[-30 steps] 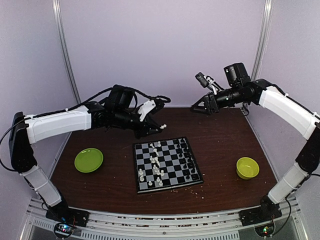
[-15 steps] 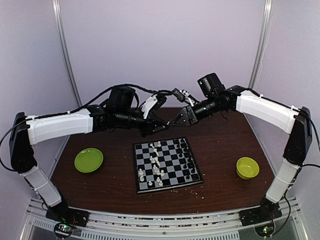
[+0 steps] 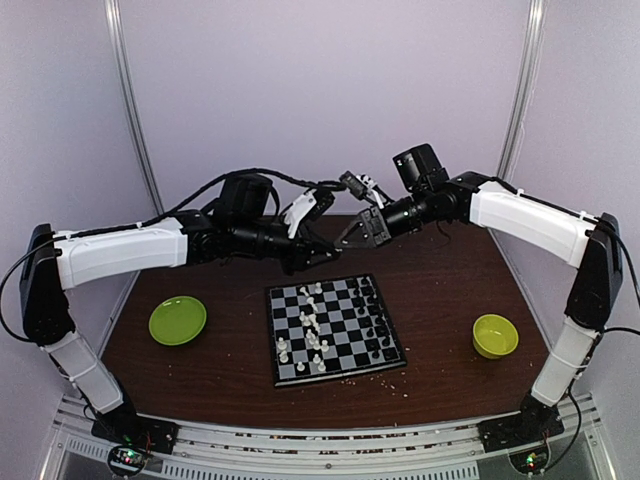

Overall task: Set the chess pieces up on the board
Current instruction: Pass from the left arm to the right, then place the king on the chessboard.

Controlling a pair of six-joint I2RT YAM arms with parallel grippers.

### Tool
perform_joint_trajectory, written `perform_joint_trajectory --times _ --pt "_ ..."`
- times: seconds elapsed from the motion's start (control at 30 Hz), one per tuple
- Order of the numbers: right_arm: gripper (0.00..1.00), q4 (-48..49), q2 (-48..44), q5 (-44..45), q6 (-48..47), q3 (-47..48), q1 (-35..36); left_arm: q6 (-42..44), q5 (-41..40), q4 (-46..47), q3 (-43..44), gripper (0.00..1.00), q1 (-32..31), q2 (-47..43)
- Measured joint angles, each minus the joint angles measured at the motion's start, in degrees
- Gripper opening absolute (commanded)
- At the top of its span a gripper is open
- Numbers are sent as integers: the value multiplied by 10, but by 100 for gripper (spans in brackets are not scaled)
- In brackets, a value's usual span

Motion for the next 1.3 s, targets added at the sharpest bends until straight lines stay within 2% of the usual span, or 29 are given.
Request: perform_joint_trajectory --times 0.07,0.23,0.4,0.6,0.83,1.0,1.3 --pt "6 3 0 1 1 -1 -1 -1 -4 0 1 21 0 0" --pt "3 7 0 8 1 -4 1 -3 -24 -2 1 38 -2 0" --pt "3 -2 0 39 -29 -2 7 1 -80 -11 -4 46 -5 -5" --pt "3 -45 0 124 -129 -1 38 24 -148 -49 -82 48 0 -89" --pt "2 -64 17 232 -241 -42 125 7 -253 -68 -177 53 18 -205" --pt "1 -73 57 289 -287 -58 166 -26 -341 -85 -196 54 24 -221" --pt "2 -78 76 341 -313 -87 172 -49 -377 -100 -196 54 25 -222"
